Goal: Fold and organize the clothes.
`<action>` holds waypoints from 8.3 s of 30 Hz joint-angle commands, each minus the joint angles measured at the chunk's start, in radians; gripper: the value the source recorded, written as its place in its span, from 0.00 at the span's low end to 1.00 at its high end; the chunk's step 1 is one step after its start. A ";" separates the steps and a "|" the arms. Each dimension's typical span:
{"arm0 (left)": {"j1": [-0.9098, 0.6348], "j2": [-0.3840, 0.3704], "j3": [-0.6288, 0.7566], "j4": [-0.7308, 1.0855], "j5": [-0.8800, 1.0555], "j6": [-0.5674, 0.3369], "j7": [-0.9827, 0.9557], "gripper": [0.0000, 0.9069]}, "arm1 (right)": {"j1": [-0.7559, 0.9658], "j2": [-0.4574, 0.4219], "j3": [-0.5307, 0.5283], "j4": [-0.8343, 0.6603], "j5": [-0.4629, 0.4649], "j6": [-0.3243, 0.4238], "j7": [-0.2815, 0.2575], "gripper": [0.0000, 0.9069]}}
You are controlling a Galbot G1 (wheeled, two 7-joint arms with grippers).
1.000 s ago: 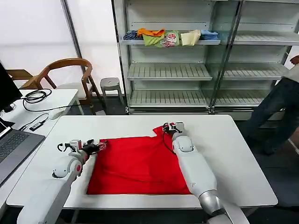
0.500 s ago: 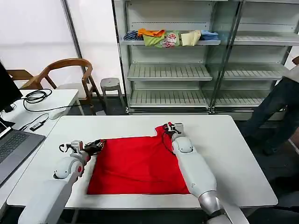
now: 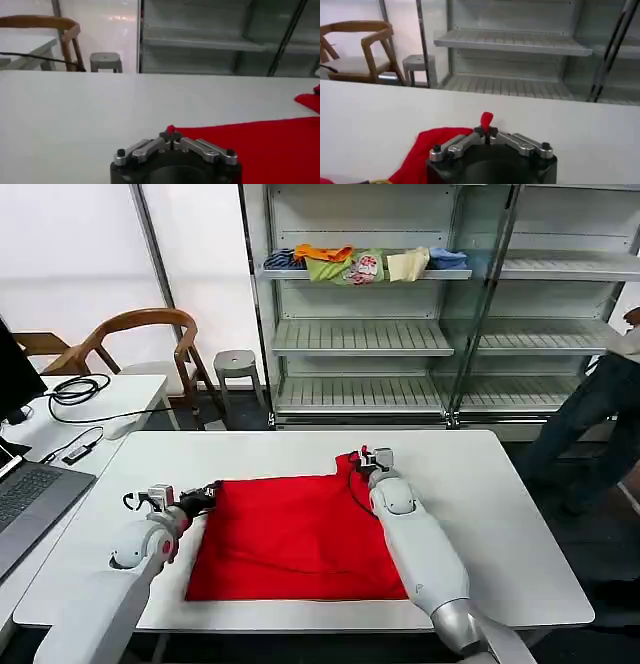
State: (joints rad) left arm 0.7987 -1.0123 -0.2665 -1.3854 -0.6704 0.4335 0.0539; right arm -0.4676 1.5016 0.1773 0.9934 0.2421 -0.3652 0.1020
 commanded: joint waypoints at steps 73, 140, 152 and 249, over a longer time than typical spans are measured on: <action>0.605 -0.013 -0.288 -0.556 0.036 0.060 0.006 0.03 | -0.674 -0.256 0.080 0.839 0.028 -0.065 0.045 0.00; 0.549 -0.156 -0.085 -0.551 0.070 0.024 -0.575 0.08 | -1.003 -0.264 0.377 1.093 -0.031 0.017 0.003 1.00; 0.561 -0.163 -0.082 -0.553 0.081 0.021 -0.539 0.02 | -0.971 -0.262 0.362 1.058 -0.031 0.020 0.003 1.00; 0.385 -0.270 0.107 -0.571 0.401 0.064 -0.377 1.00 | -1.171 -0.283 0.577 1.180 -0.028 0.042 -0.003 1.00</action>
State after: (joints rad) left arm 1.1939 -1.2749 -0.1787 -1.9733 -0.2850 0.5118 -0.3326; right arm -1.6331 1.2189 0.7486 2.1685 0.2145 -0.3217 0.0987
